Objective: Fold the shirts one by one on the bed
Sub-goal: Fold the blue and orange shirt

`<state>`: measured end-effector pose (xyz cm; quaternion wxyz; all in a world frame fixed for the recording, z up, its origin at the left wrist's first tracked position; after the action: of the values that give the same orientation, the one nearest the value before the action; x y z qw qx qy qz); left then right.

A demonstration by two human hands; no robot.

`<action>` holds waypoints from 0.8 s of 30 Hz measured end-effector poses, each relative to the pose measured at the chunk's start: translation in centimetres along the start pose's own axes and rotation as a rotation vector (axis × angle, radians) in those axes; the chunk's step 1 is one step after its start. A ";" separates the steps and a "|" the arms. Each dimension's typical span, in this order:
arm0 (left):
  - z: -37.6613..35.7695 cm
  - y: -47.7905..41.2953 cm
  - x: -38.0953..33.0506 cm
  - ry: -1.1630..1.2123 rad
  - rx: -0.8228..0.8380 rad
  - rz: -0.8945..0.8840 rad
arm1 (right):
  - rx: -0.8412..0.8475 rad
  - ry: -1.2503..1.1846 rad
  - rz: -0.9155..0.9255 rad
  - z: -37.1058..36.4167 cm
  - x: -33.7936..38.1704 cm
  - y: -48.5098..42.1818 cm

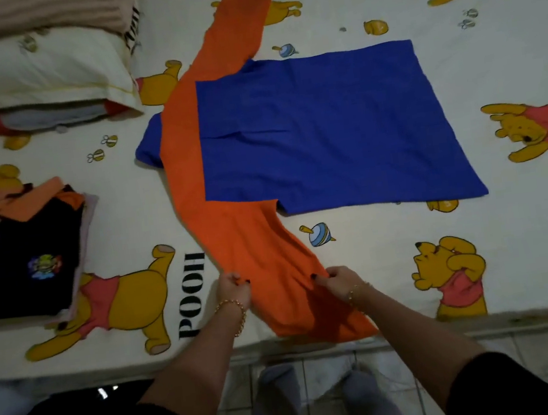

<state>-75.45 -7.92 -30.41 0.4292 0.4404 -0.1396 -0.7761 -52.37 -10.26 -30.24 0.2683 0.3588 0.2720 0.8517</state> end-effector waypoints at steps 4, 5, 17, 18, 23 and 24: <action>3.2 2.1 1.6 -0.128 -0.044 -0.191 | -0.007 0.058 -0.010 -1.1 -1.9 2.4; 3.8 2.4 2.1 -0.153 -0.063 -0.226 | -0.020 0.080 0.002 -1.4 -2.3 2.9; 5.1 8.9 2.5 -0.284 -0.038 -0.311 | -0.171 0.090 0.131 3.8 -3.5 6.4; 4.9 9.2 1.8 -0.272 -0.038 -0.326 | -0.177 0.076 0.143 4.4 -3.3 6.3; 2.3 10.0 -4.3 -0.253 -0.032 -0.475 | -0.257 0.024 0.191 9.4 -1.9 4.3; 1.7 9.9 -5.7 -0.254 -0.032 -0.517 | -0.276 0.037 0.197 10.4 -1.6 3.5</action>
<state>-70.07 -9.56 -20.38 0.2033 0.3538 -0.0631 -0.9108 -44.49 -10.99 -22.49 0.2252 0.3279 0.1209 0.9095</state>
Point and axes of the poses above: each hand's wrist, its own y-axis away from the middle knuckle, its own z-axis out of the back of the hand, x = y × z, the point moved 4 cm from there along -y, towards the middle knuckle, and after that the axes turned 14 degrees about -x, right-handed, at the moved point
